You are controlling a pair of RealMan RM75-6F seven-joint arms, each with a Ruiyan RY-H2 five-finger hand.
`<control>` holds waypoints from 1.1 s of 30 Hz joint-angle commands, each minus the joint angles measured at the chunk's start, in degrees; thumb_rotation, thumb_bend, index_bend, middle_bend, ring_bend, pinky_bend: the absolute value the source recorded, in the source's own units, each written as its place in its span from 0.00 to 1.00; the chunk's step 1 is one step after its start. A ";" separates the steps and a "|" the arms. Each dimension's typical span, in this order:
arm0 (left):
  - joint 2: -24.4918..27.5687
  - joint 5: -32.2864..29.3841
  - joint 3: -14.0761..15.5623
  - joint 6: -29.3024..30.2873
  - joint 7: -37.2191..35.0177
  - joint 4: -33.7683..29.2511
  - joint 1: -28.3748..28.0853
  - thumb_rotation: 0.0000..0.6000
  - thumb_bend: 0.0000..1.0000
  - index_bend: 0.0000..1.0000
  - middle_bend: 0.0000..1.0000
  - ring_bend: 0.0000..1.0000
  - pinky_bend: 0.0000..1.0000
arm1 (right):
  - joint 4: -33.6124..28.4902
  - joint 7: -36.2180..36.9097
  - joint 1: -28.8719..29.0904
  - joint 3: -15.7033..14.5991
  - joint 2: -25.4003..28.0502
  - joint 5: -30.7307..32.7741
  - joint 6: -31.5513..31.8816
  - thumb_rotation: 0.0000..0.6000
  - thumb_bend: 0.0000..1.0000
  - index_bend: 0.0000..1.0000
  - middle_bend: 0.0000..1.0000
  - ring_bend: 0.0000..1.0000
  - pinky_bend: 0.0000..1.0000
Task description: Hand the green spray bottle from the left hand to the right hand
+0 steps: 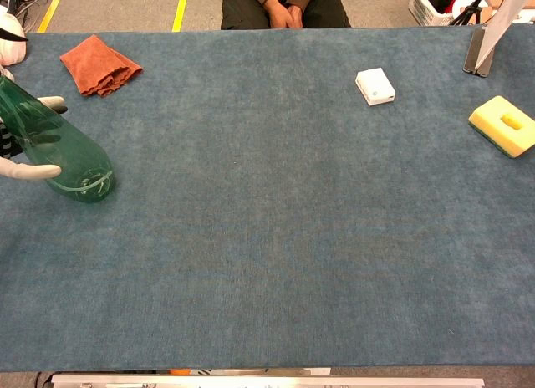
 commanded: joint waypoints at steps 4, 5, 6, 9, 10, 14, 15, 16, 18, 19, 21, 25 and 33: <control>-2.44 -0.45 0.55 0.33 -0.11 2.08 -0.60 1.00 0.11 0.00 0.00 0.00 0.07 | -0.08 -0.18 -0.02 0.05 0.06 0.14 -0.04 1.00 0.10 0.00 0.05 0.00 0.00; -2.98 -0.55 0.63 0.38 -0.16 2.58 -0.69 1.00 0.11 0.00 0.00 0.00 0.07 | -0.11 -0.18 -0.05 0.05 0.07 0.20 -0.03 1.00 0.10 0.00 0.05 0.00 0.00; -3.40 -0.62 0.67 0.48 -0.25 2.92 -0.75 1.00 0.11 0.00 0.00 0.00 0.07 | -0.12 -0.20 -0.08 0.05 0.08 0.26 -0.02 1.00 0.10 0.00 0.05 0.00 0.00; -4.74 -0.80 0.75 0.97 -0.53 3.94 -0.88 1.00 0.11 0.00 0.00 0.00 0.07 | -0.15 -0.30 -0.20 -0.04 0.20 0.30 -0.03 1.00 0.10 0.00 0.05 0.00 0.00; -5.19 -0.87 0.79 1.15 -0.77 4.27 -0.92 1.00 0.11 0.00 0.00 0.00 0.07 | -0.13 -0.36 -0.25 -0.01 0.22 0.35 0.06 1.00 0.10 0.00 0.05 0.00 0.00; -6.56 -1.61 0.71 1.38 -1.60 5.09 -1.04 1.00 0.11 0.03 0.03 0.00 0.14 | -0.15 -0.48 -0.36 0.06 0.24 0.59 0.16 1.00 0.10 0.00 0.05 0.00 0.00; -6.92 -1.88 0.61 1.47 -1.78 5.22 -1.03 1.00 0.11 0.06 0.05 0.00 0.15 | -0.17 -0.50 -0.36 0.08 0.24 0.62 0.17 1.00 0.10 0.00 0.05 0.00 0.00; -7.28 -2.15 0.53 1.49 -1.97 5.34 -1.03 1.00 0.11 0.08 0.07 0.01 0.16 | -0.20 -0.49 -0.37 0.10 0.23 0.65 0.18 1.00 0.10 0.00 0.05 0.00 0.00; -8.38 -3.72 -0.16 1.51 -1.71 5.73 -0.83 1.00 0.11 0.18 0.15 0.08 0.23 | -0.18 -0.54 -0.33 0.15 0.19 0.68 0.13 1.00 0.10 0.00 0.05 0.00 0.00; -9.01 -4.48 -0.48 1.52 -1.32 5.89 -0.72 1.00 0.11 0.22 0.19 0.13 0.27 | -0.18 -0.57 -0.29 0.16 0.15 0.68 0.05 1.00 0.10 0.00 0.05 0.00 0.00; -9.75 -5.73 -0.99 1.19 -0.52 6.10 -0.67 1.00 0.11 0.32 0.29 0.24 0.37 | -0.17 -0.63 -0.18 0.21 0.06 0.70 -0.11 1.00 0.10 0.00 0.05 0.00 0.00; -9.56 -6.50 -1.31 0.06 -0.01 5.11 -1.20 1.00 0.14 0.43 0.43 0.38 0.50 | -0.21 -0.39 0.24 0.34 -0.16 0.68 -0.68 1.00 0.10 0.00 0.05 0.00 0.00; -6.13 -10.63 -4.19 1.21 8.98 -3.41 -1.14 1.00 0.14 0.43 0.44 0.38 0.50 | -2.00 2.92 3.19 0.93 -1.27 -0.82 -4.15 1.00 0.10 0.00 0.05 0.00 0.00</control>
